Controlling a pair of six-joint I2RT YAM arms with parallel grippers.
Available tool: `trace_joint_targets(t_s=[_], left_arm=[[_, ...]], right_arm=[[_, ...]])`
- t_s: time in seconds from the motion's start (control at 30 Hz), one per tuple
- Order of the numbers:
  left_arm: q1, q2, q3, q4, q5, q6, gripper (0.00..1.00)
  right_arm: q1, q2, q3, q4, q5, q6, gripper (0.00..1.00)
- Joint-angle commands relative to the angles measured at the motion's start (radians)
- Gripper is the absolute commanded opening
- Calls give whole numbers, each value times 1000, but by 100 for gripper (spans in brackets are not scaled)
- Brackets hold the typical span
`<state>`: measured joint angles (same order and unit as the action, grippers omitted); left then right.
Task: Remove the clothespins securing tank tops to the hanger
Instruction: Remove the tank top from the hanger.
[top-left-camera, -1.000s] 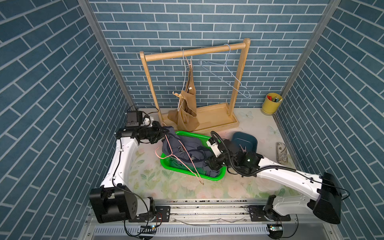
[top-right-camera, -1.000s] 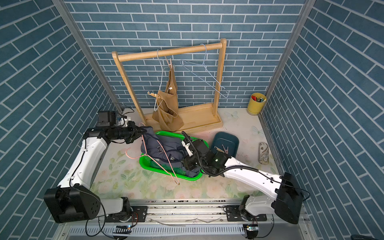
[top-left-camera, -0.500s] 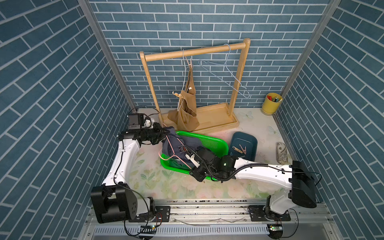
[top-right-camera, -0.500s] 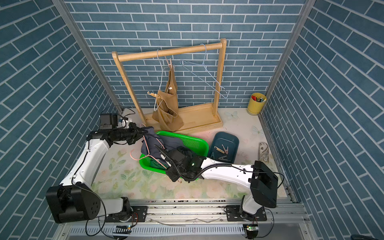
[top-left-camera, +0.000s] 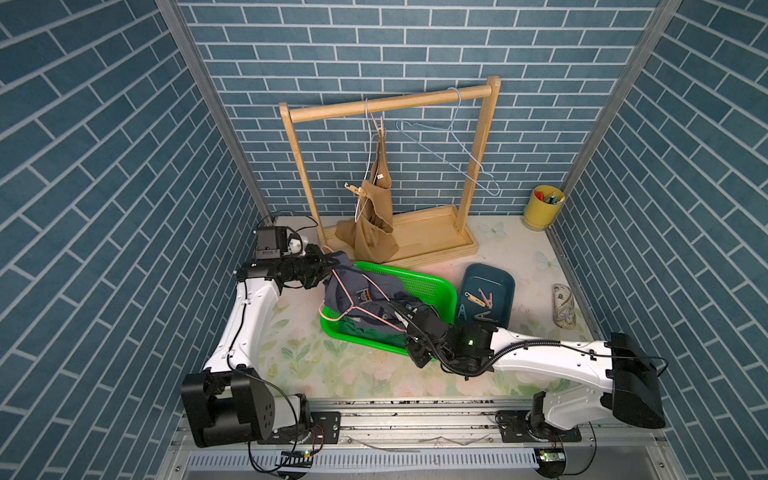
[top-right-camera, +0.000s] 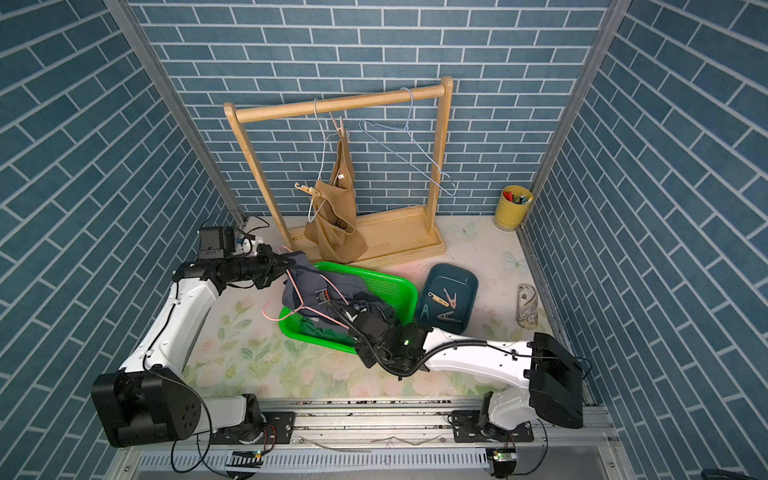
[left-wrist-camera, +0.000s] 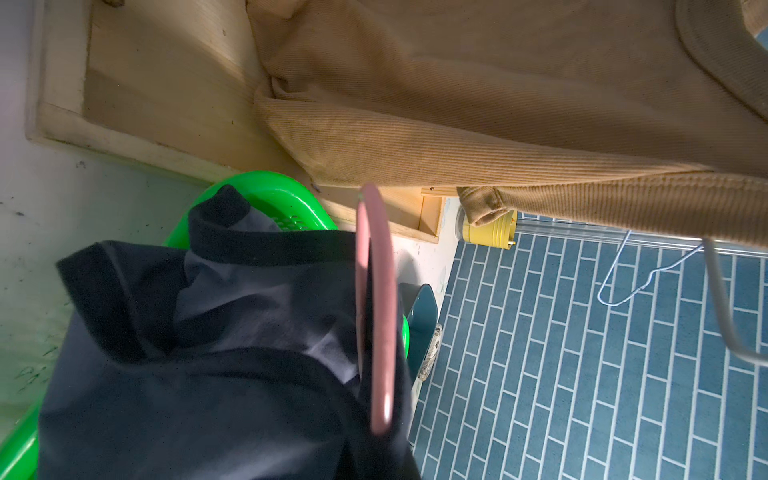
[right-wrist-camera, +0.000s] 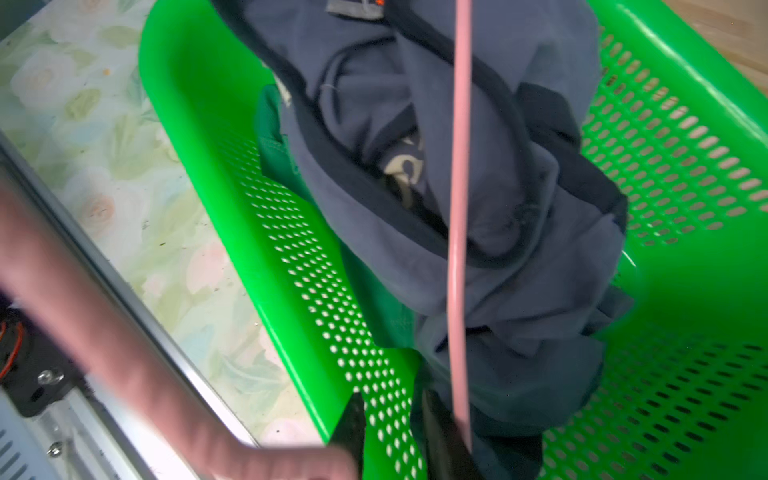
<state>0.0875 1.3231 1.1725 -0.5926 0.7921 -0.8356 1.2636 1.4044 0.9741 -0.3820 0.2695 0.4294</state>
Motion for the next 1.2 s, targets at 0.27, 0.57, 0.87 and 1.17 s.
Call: trace_joint_targets(t_s=[0.27, 0.57, 0.87, 1.17], left_arm=[[6, -58, -4, -57, -81, 3, 0], [6, -68, -11, -63, -111, -3, 0], [7, -83, 13, -84, -102, -2, 0], [6, -99, 13, -83, -100, -11, 0]], right_arm=[[67, 15, 18, -20, 268, -23, 35], [166, 64, 127, -39, 234, -134, 51], [165, 71, 167, -124, 340, -129, 55], [152, 78, 58, -44, 296, -91, 48]])
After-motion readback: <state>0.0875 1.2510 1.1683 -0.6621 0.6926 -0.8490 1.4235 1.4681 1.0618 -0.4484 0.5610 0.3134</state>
